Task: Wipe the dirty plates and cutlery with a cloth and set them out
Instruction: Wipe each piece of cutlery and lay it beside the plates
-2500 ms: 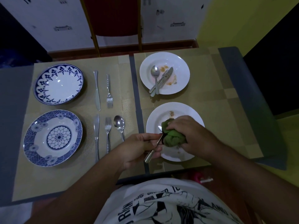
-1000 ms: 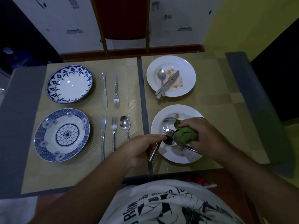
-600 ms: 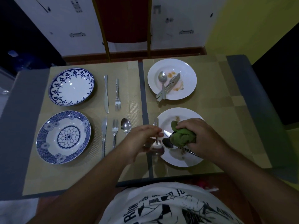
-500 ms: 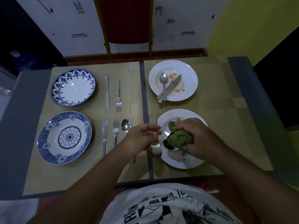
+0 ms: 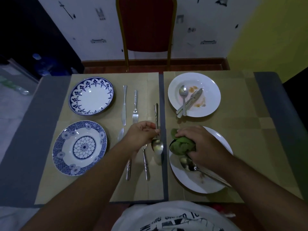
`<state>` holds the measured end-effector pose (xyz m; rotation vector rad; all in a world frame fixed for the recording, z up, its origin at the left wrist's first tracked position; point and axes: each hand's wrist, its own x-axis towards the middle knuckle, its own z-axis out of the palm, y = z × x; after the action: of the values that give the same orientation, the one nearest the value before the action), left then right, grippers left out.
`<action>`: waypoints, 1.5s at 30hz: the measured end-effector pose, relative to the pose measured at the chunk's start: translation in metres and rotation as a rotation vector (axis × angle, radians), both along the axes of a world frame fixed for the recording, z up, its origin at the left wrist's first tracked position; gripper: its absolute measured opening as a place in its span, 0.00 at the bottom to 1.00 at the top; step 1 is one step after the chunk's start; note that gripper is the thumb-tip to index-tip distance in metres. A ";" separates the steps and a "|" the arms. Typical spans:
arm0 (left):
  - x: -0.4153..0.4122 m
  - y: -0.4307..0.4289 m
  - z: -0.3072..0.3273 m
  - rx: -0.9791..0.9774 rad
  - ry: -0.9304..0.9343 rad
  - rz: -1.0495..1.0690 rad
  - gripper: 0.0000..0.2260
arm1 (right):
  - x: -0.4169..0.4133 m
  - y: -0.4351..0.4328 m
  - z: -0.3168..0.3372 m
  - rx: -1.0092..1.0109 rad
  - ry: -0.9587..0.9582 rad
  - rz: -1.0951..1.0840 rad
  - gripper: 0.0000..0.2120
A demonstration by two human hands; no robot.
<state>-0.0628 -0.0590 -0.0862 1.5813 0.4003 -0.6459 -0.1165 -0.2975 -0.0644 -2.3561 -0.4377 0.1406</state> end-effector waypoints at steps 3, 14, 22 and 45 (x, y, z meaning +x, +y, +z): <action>0.030 0.010 -0.002 0.003 -0.005 0.018 0.12 | 0.020 0.011 0.001 0.025 -0.053 0.017 0.27; 0.138 0.029 -0.022 0.198 0.008 -0.059 0.07 | 0.102 0.042 0.003 -0.004 -0.063 0.019 0.29; 0.157 0.024 -0.039 0.250 0.098 -0.061 0.10 | 0.115 0.047 -0.007 -0.036 0.003 -0.027 0.29; 0.089 0.032 0.015 -0.304 0.426 0.095 0.34 | 0.075 0.032 0.008 -0.030 -0.049 -0.050 0.26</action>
<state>0.0264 -0.0275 -0.0711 1.1263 0.6551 -0.9265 -0.0414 -0.2656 -0.0561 -2.4018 -0.4021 0.0657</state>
